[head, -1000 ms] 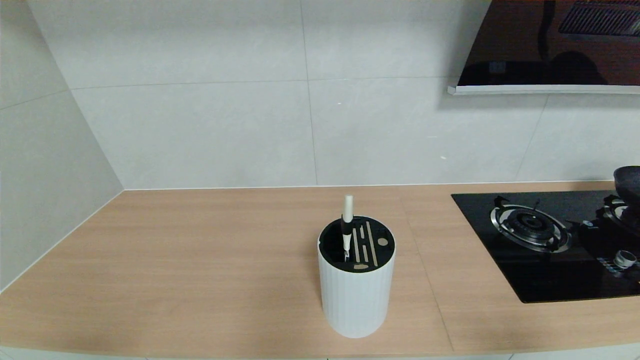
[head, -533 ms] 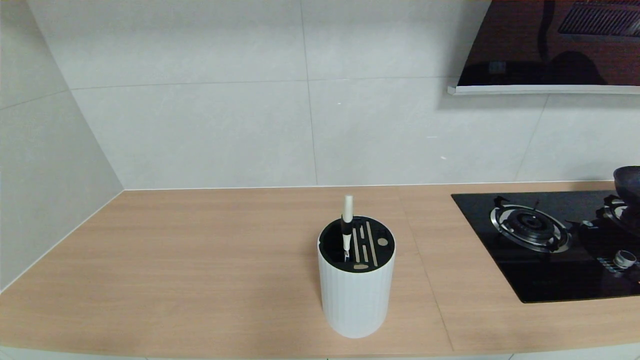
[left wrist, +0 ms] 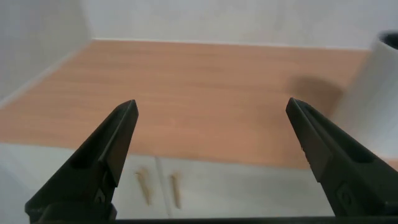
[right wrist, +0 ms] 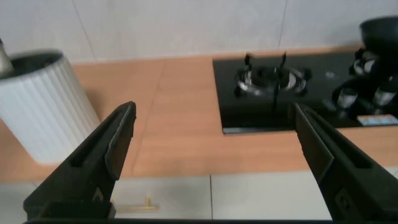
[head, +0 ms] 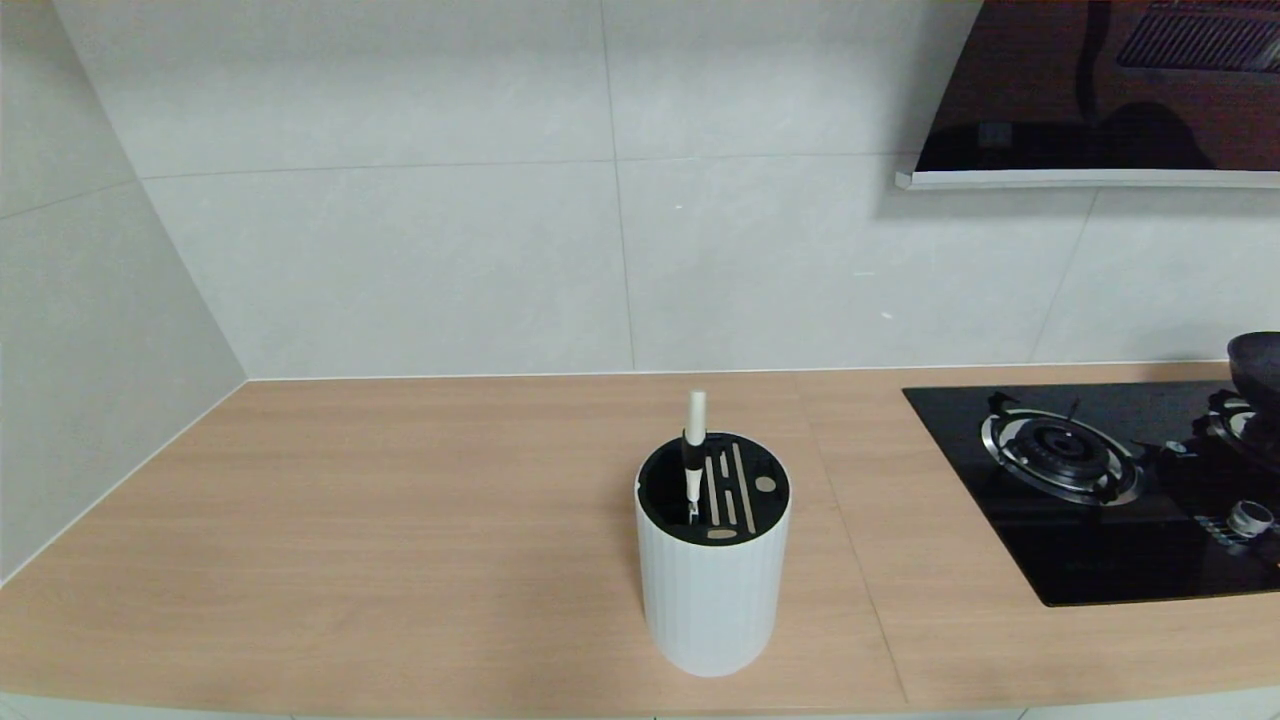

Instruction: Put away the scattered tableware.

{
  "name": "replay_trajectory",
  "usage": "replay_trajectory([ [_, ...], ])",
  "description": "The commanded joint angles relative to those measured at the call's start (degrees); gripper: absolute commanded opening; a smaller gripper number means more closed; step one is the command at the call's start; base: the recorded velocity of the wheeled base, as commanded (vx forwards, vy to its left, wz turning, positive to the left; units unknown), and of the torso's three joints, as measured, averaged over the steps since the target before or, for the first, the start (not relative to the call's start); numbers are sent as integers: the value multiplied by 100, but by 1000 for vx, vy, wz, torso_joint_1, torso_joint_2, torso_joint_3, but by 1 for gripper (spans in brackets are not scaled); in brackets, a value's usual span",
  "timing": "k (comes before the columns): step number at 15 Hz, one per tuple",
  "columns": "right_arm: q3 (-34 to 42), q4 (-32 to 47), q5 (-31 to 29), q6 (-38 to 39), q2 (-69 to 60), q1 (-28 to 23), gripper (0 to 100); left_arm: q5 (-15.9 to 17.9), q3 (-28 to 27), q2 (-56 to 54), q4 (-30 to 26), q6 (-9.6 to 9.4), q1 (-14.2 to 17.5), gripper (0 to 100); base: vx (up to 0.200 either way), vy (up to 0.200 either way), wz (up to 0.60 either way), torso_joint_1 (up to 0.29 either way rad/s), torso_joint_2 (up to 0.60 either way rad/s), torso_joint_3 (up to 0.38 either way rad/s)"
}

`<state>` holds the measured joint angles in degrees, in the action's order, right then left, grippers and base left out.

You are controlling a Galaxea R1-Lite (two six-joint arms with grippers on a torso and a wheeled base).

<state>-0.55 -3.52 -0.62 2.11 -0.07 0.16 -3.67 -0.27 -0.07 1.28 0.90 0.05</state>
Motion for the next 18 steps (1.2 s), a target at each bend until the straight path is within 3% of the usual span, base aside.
replay_trajectory([
  [1, 55, 27, 45, 0, 7, 2, 100, 51, 27, 7, -14, -37, 4, 100, 0, 0, 0, 0, 0, 0],
  [6, 55, 344, 53, -316, 16, 2, 100, 411, 27, 113, -128, -345, -31, 100, 0, 0, 0, 0, 0, 0],
  [7, 55, 344, 45, -316, 16, -7, 100, 420, 27, 104, -128, -336, -40, 100, 0, 0, 0, 0, 0, 0],
  [8, 55, 335, 53, -299, 7, 2, 100, 411, 27, 16, -137, -134, -14, 100, 0, 0, 0, 0, 0, 0],
  [9, 55, 335, 53, -299, 7, 2, 100, 411, 27, 16, -137, -81, -14, 100, 0, 0, 0, 0, 0, 0],
  [18, 55, 335, 89, -316, 7, 2, 100, 411, 27, 16, -128, -99, -14, 100, 0, 0, 0, 0, 0, 0],
])
